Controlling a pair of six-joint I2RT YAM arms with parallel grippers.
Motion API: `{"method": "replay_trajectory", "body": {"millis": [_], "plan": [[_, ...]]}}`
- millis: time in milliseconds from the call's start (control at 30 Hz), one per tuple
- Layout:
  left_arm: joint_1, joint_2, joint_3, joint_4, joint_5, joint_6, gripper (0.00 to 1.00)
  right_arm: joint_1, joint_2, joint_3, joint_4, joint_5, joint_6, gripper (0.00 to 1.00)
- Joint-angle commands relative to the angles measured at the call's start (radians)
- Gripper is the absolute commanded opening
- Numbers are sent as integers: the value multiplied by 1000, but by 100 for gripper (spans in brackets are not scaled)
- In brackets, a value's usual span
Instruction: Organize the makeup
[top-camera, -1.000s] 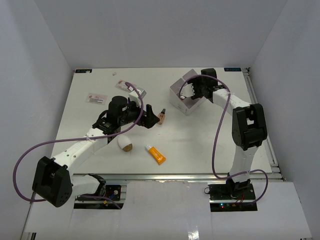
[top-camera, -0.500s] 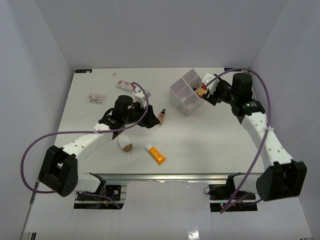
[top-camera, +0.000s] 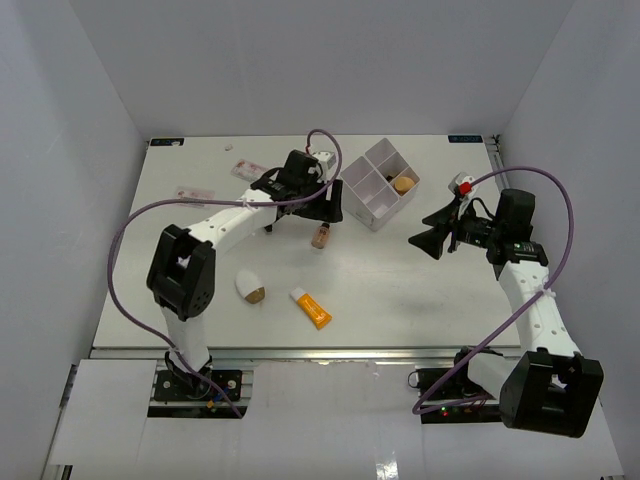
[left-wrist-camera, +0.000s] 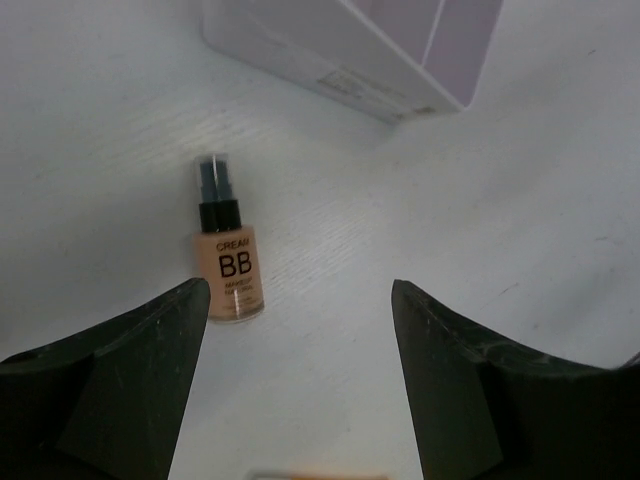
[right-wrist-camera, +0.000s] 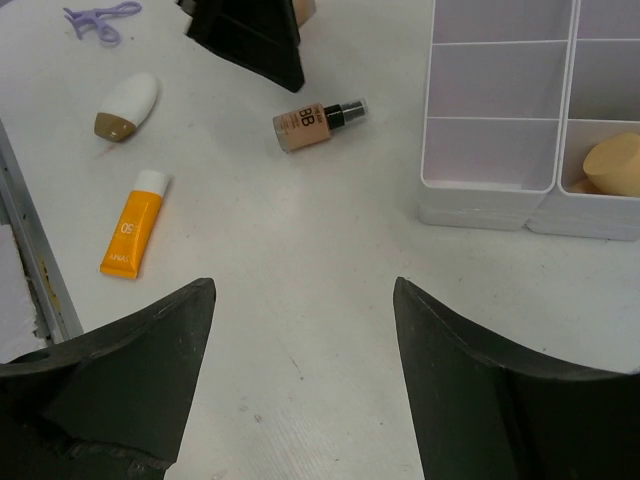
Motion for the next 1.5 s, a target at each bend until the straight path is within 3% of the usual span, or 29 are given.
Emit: {"method": "replay_trajectory", "body": {"millis": [0, 300, 933, 1367, 1467], "plan": [[-17, 106, 162, -271, -222, 39, 82, -16, -40, -14, 41, -59, 45, 79], [-24, 241, 301, -378, -302, 72, 71, -30, -62, -21, 48, -67, 55, 79], [-35, 324, 308, -352, -175, 53, 65, -42, -60, -28, 53, -63, 54, 79], [-35, 192, 87, -208, -152, 38, 41, -42, -62, -32, 60, -77, 62, 79], [-35, 147, 42, -160, -116, 29, 27, -42, -58, -39, 69, -91, 76, 79]]}}
